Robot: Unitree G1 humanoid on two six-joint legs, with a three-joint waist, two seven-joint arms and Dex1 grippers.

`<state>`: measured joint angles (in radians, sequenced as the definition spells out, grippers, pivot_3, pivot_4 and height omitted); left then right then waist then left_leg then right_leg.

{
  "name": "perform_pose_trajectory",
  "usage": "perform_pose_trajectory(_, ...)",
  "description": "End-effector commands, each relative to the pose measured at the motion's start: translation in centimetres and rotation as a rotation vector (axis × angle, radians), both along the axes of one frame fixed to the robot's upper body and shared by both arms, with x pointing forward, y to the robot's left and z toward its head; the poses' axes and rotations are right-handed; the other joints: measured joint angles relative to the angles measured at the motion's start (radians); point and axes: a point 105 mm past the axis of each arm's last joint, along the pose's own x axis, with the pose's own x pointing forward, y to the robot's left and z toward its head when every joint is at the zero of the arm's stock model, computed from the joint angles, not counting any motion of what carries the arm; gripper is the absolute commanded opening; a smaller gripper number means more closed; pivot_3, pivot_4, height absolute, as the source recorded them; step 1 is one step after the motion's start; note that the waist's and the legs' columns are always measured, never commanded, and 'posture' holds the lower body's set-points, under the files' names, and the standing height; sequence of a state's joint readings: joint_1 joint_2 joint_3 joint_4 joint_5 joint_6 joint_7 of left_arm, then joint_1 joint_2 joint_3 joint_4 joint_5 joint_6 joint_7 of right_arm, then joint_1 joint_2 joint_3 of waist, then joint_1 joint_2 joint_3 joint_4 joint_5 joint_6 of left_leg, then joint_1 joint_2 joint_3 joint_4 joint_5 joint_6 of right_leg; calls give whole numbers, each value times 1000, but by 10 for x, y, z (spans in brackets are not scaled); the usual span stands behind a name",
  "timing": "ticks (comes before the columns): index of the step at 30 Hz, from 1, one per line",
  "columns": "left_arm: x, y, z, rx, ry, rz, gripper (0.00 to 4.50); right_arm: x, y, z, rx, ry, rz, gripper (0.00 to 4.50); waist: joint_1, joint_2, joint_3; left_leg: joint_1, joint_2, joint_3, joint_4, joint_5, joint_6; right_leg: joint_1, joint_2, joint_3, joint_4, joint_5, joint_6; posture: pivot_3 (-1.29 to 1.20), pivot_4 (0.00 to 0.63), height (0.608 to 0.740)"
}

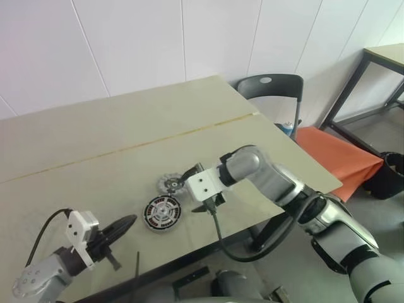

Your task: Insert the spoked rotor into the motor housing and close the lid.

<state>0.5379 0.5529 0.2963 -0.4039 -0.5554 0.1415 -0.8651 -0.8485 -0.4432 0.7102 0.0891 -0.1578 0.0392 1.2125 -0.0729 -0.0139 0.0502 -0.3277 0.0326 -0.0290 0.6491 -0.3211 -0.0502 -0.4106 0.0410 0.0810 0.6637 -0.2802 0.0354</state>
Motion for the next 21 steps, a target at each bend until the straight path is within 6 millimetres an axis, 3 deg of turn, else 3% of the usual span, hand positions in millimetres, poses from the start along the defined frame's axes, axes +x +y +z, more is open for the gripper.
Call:
perform_pose_trajectory(1,-3,1,11,22,-30,-19,0,2,10,4,-53,-110,103,4459,2,0,0,0,0,0,0,0,0,0,0,0,0,0,0,0,0,740)
perform_pose_trajectory(4,-7,8,6,55,-14,3,0,0,15,-2,-113,-145,183,4459,2,0,0,0,0,0,0,0,0,0,-2,0,0,0,0,0,0,740)
perform_pose_trajectory(6,-8,12,3,63,-7,16,0,-2,18,-4,-135,-160,220,4080,2,-1,0,0,0,0,0,0,0,0,-2,0,0,0,0,0,0,740)
perform_pose_trajectory(15,-5,17,-3,72,-7,30,0,-8,23,-11,-187,-198,315,1290,2,-1,0,2,0,0,0,0,0,2,-2,0,0,0,-1,0,0,740)
perform_pose_trajectory(17,-3,16,-2,74,-14,33,0,-9,23,-14,-194,-187,320,467,2,-1,-1,3,0,0,0,0,0,3,-2,0,0,0,-1,0,0,740)
perform_pose_trajectory(19,-1,16,0,74,-20,35,0,-7,24,-17,-191,-185,309,6,0,-2,-1,5,0,0,0,0,0,4,-2,1,1,0,-1,0,0,740)
perform_pose_trajectory(21,0,16,0,75,-23,37,0,-4,24,-21,-188,-188,294,6,-2,-2,-1,7,0,0,0,0,0,5,-1,1,2,0,-1,0,0,740)
